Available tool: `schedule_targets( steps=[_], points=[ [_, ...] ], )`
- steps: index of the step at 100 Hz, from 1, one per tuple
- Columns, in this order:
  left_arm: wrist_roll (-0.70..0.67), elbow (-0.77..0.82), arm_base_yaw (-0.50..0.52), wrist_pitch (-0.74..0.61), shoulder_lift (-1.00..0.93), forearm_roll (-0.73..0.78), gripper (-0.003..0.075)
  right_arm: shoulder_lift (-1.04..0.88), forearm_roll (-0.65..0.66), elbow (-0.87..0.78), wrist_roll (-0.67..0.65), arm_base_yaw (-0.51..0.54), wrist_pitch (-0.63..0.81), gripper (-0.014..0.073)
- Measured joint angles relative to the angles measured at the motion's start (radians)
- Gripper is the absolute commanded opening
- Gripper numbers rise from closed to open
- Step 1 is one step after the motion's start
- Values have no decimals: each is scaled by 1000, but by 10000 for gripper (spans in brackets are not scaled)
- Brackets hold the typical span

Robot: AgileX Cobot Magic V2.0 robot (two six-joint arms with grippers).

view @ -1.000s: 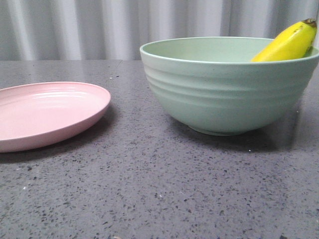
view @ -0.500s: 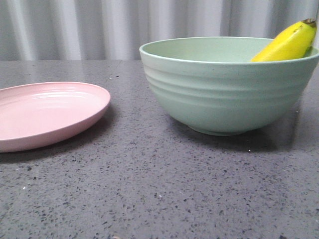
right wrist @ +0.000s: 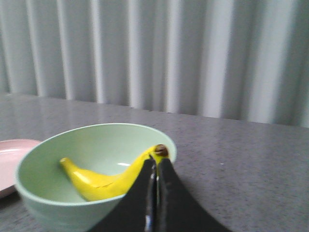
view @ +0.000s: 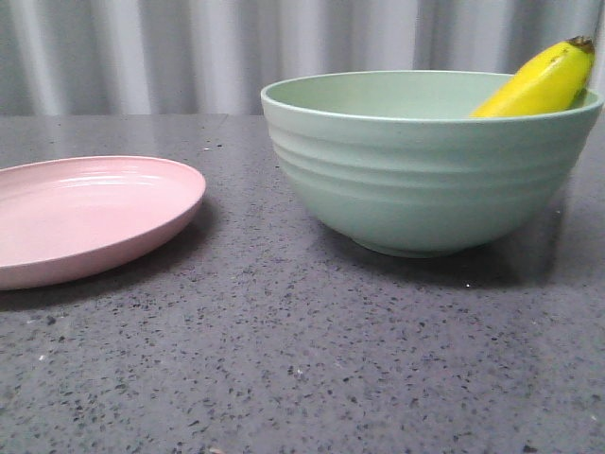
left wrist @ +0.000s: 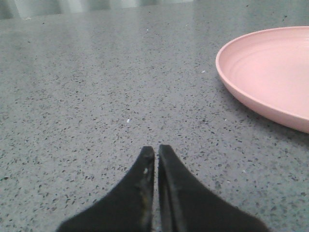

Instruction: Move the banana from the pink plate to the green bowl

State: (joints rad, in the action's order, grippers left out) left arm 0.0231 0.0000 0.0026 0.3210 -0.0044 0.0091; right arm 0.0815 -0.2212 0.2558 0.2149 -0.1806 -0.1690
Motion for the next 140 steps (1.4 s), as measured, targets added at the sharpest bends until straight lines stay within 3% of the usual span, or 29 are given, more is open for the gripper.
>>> schedule_targets(
  steps=[13,30,51,94,140],
  points=[
    [0,0,0,0,0,0,-20,0,108,-75,-150,127,78,-64],
    [0,0,0,0,0,0,-20,-5,170,-175,-226,275,183,-64],
    [0,0,0,0,0,0,-20,-85,252,-268,-288,358,193,-64],
    [0,0,0,0,0,-2,-20,-91,287,-268,-299,376,-147,-64],
    [0,0,0,0,0,-2,-20,-92,288,-266,-294,376,-155,-64]
  ],
)
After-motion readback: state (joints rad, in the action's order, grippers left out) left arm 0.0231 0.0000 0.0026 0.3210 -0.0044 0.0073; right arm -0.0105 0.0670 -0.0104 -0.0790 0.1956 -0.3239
